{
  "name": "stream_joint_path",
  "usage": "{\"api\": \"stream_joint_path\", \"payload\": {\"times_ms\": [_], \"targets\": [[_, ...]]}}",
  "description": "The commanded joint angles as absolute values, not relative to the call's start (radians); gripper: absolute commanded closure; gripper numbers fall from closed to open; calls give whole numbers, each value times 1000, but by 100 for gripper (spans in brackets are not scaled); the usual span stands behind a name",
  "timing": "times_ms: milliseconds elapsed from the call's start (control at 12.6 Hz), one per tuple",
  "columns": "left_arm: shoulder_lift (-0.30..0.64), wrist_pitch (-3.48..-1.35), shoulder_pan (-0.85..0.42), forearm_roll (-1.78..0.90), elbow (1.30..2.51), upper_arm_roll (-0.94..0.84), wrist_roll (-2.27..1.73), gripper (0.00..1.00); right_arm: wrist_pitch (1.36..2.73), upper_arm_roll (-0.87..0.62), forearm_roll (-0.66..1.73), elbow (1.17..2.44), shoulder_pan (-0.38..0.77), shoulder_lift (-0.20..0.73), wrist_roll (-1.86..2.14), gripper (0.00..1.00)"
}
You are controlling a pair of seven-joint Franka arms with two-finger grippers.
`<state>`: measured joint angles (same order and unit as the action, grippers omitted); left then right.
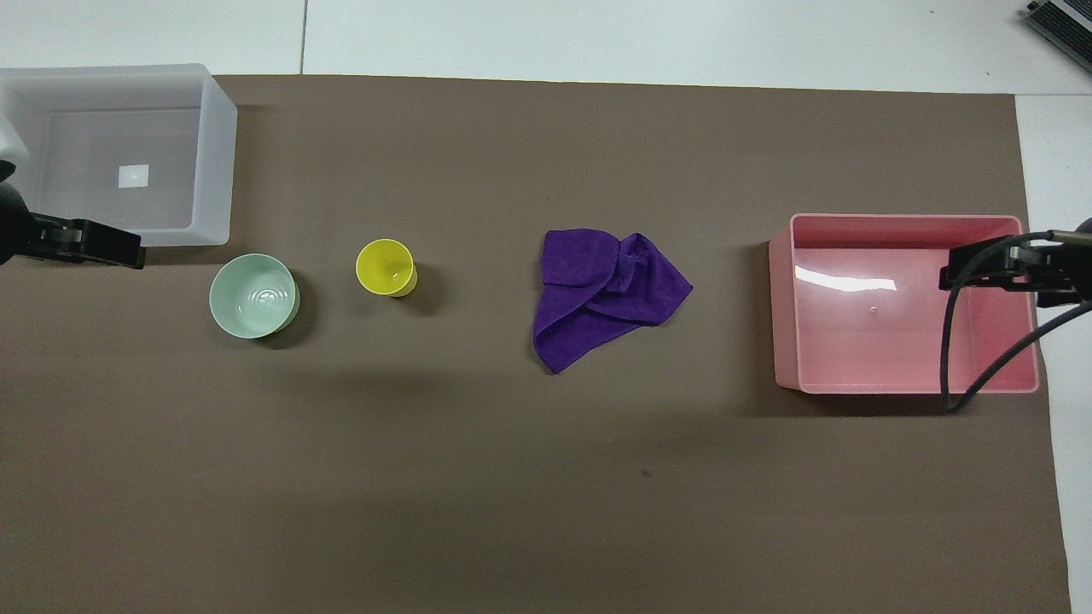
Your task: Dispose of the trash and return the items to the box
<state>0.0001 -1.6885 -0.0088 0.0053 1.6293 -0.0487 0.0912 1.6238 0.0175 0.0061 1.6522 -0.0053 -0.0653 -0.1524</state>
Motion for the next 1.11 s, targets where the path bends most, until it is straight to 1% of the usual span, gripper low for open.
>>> {"api": "stream_joint_path", "payload": {"times_ms": [0, 634, 872, 1030], "targets": [[-14, -1667, -2, -5, 1632, -52, 81, 0, 1605, 9, 2, 1654, -14, -78, -127, 0], [-28, -1689, -3, -3, 1660, -51, 78, 0, 1617, 9, 5, 1661, -15, -81, -127, 0], [-52, -1788, -5, -3, 1742, -51, 44, 0, 1620, 9, 5, 1664, -23, -81, -126, 0], [-46, -1833, -5, -3, 1776, -51, 43, 0, 1617, 9, 5, 1666, -25, -81, -124, 0]]}}
